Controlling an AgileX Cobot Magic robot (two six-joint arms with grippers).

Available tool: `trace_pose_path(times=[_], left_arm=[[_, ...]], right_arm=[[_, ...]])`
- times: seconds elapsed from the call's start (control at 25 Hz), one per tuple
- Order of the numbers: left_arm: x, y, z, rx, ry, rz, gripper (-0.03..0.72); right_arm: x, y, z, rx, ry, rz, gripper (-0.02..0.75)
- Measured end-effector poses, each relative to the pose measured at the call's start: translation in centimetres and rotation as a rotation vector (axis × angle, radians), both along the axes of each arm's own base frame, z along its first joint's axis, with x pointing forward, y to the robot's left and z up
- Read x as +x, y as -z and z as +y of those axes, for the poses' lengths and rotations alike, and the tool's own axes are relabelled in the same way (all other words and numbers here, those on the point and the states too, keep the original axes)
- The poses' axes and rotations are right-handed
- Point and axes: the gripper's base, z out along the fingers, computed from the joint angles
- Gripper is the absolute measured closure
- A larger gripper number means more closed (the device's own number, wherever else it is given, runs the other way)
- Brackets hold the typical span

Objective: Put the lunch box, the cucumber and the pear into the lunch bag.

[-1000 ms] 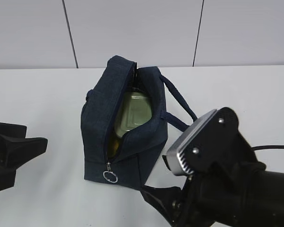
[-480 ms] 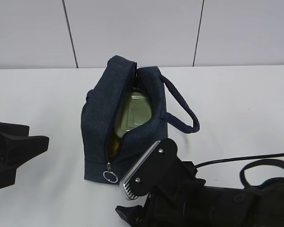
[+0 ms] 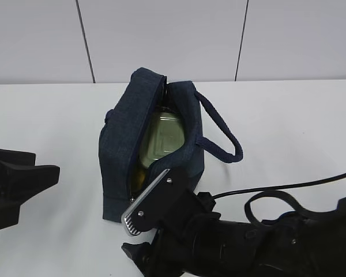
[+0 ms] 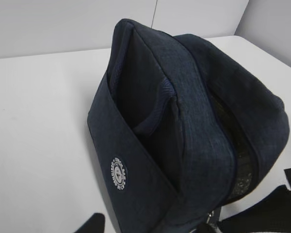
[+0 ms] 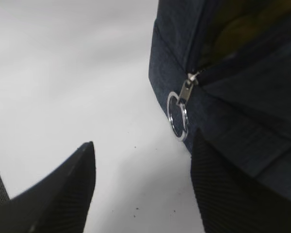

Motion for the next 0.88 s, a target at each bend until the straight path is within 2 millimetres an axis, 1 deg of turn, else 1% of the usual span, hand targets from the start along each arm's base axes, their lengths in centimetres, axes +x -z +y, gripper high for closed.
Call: trace_pose_path(times=[0.12, 0.28, 0.4, 0.56, 0.76, 0.88], left_arm=[[0.0, 0.0, 0.0, -0.002, 0.000, 0.001, 0.346], [0.0, 0.0, 0.0, -0.004, 0.000, 0.002, 0.346], [0.0, 0.0, 0.0, -0.007, -0.002, 0.002, 0.346], [0.0, 0.0, 0.0, -0.007, -0.001, 0.003, 0.346], [0.0, 0.0, 0.0, -0.008, 0.000, 0.003, 0.346], [0.0, 0.0, 0.0, -0.008, 0.001, 0.003, 0.346]], right_arm=[[0.2, 0.7, 0.3, -0.013, 0.000, 0.009, 0.256], [0.6, 0.6, 0.7, 0.002, 0.004, -0.008, 0.259], [0.9, 0.1, 1.1, 0.015, 0.004, -0.030, 0.300], [1.1, 0.3, 1.2, 0.009, 0.009, -0.035, 0.353], [1.1, 1.1, 1.2, -0.016, 0.010, -0.016, 0.378], [1.1, 1.1, 1.2, -0.017, 0.009, -0.018, 0.379]])
